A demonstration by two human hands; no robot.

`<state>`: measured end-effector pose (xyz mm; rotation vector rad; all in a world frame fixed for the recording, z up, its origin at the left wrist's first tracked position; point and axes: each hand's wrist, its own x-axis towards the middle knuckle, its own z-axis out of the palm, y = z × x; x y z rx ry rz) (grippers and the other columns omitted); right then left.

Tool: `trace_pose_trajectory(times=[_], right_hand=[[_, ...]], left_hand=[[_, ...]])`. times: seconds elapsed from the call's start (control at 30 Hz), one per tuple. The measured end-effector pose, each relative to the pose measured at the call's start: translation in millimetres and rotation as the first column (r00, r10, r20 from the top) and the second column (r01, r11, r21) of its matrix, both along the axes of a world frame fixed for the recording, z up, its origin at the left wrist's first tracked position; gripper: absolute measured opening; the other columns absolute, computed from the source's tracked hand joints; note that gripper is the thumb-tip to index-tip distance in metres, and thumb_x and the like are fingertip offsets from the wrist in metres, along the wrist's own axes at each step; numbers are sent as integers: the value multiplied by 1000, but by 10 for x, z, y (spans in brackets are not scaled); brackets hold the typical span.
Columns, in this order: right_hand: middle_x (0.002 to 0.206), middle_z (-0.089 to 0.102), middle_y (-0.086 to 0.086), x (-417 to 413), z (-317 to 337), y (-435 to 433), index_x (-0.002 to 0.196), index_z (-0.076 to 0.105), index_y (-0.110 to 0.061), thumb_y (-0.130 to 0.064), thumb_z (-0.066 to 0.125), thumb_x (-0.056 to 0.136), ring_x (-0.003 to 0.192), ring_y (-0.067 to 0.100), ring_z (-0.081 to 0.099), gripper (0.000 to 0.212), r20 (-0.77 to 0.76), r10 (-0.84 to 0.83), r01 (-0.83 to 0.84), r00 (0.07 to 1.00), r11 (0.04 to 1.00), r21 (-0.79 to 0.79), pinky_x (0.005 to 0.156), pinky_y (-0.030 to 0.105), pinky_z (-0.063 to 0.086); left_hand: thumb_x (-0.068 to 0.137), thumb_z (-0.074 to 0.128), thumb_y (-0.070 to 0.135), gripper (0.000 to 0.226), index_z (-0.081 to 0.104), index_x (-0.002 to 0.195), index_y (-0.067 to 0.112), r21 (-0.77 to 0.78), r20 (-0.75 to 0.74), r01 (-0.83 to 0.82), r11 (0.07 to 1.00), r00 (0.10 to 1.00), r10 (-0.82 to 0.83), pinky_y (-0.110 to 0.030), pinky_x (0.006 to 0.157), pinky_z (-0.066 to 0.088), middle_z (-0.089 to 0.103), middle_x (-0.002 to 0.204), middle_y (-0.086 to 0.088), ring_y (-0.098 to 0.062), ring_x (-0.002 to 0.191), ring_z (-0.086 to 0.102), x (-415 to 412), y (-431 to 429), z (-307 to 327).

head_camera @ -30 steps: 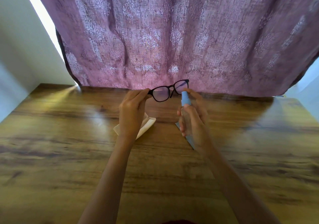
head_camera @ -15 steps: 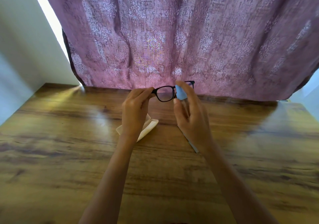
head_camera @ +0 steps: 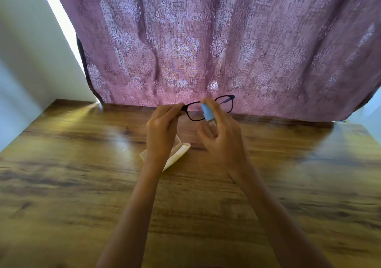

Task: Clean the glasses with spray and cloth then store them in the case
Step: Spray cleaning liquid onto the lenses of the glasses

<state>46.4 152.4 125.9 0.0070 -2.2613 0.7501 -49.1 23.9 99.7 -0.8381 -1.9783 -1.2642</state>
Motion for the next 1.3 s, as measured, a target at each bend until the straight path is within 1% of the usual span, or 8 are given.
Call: trace_pose_trajectory(times=[0.1, 0.23, 0.53, 0.67, 0.87, 1.07, 1.2, 1.3], right_hand=[[82, 64, 1, 8, 27, -2, 132, 51, -19, -16, 65, 84, 66, 12, 57, 50, -12, -6, 6, 1000, 1000, 18, 62, 25, 48], [68, 46, -11, 11, 54, -12, 128, 56, -16, -10, 69, 80, 57, 5, 43, 51, -23, -79, 79, 997, 997, 4, 60, 15, 36], [88, 61, 1, 19, 33, -17, 134, 44, -29, -28, 59, 85, 69, 15, 57, 52, 56, -28, 26, 998, 999, 29, 62, 32, 52], [81, 65, 2, 28, 9, -36, 135, 49, -20, -8, 68, 80, 68, 15, 59, 60, 38, -35, 32, 999, 997, 63, 61, 37, 55], [60, 50, -5, 41, 63, -77, 128, 58, -16, -2, 72, 71, 53, 9, 46, 60, -18, -157, 158, 987, 986, 47, 54, 21, 40], [83, 57, -4, 41, 75, -91, 134, 43, -27, -38, 57, 78, 66, 10, 52, 59, 83, -35, 39, 996, 998, -49, 63, 32, 51], [86, 50, -11, 32, 9, -107, 141, 37, -21, -29, 46, 92, 62, -9, 42, 51, 31, 58, -56, 998, 995, -78, 61, 17, 36], [88, 56, -5, 33, -32, -127, 139, 40, -19, -27, 44, 93, 59, -2, 44, 47, 21, 51, -50, 998, 998, -42, 57, 19, 40]], left_hand=[[86, 58, 10, 22, 72, 102, 1, -2, -12, -7, 1000, 1000, 7, -25, 66, 47, 70, 85, -10, -15, 79, 57, -4, -4, 5], [86, 59, 10, 22, 72, 101, 1, -3, -13, -8, 1000, 1000, 8, -23, 65, 45, 69, 83, -11, -14, 78, 56, 3, -2, 5], [86, 58, 11, 23, 72, 101, 1, 8, -4, 2, 1000, 1000, -1, -25, 66, 47, 70, 84, -11, -16, 78, 57, 24, -9, 5], [86, 58, 10, 22, 72, 101, 1, 7, 4, 4, 1000, 1000, -4, -24, 67, 47, 70, 85, -10, -15, 80, 57, 25, -14, -2], [87, 57, 10, 22, 72, 100, 2, 14, -1, 1, 1000, 1000, -1, -27, 66, 48, 70, 85, -11, -17, 79, 58, 37, -15, -1], [86, 57, 10, 23, 72, 100, 1, 21, 6, -3, 1000, 1000, 3, -24, 68, 47, 70, 85, -12, -15, 80, 57, 51, -6, 17], [86, 57, 11, 24, 72, 100, 0, 24, 13, -6, 1000, 1000, 6, -25, 69, 47, 70, 85, -13, -16, 81, 57, 47, -11, 24], [86, 57, 10, 23, 72, 101, 0, 30, 14, -11, 999, 1000, 10, -25, 70, 47, 70, 86, -13, -15, 81, 58, 46, -15, 26]])
